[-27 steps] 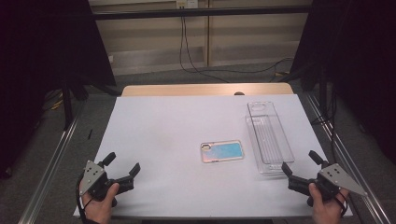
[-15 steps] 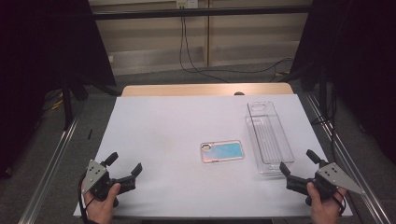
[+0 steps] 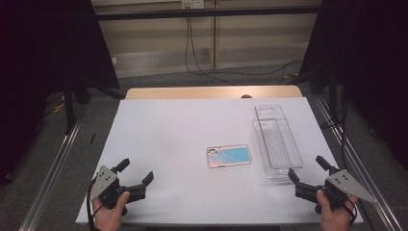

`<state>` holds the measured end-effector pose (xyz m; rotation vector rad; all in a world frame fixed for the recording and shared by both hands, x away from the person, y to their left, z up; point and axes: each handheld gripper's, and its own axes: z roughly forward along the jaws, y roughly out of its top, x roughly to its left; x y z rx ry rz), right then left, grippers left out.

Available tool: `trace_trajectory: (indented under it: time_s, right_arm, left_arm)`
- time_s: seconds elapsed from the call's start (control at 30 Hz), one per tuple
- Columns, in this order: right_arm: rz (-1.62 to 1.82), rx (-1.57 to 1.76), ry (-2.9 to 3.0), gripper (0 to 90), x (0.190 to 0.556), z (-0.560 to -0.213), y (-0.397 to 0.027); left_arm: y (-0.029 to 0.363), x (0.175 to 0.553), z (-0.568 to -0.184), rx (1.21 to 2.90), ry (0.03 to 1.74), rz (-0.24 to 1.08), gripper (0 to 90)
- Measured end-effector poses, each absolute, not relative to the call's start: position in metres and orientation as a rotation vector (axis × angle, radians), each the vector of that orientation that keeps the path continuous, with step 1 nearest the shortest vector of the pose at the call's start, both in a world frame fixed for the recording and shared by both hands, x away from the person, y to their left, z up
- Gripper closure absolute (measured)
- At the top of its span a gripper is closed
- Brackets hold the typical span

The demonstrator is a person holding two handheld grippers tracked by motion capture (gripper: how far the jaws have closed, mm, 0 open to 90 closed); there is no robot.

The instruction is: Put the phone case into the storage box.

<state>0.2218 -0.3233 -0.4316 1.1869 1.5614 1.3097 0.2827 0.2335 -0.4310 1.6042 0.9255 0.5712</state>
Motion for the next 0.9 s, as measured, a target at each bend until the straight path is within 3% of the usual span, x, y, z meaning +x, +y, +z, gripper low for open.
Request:
trace_trajectory:
  time_s: [0.9]
  right_arm:
    - [1.315,1.188,1.560,0.0,0.217,-0.432,-0.323]
  left_arm:
    - [0.162,0.304,-0.430,1.678,0.798,0.462,2.6]
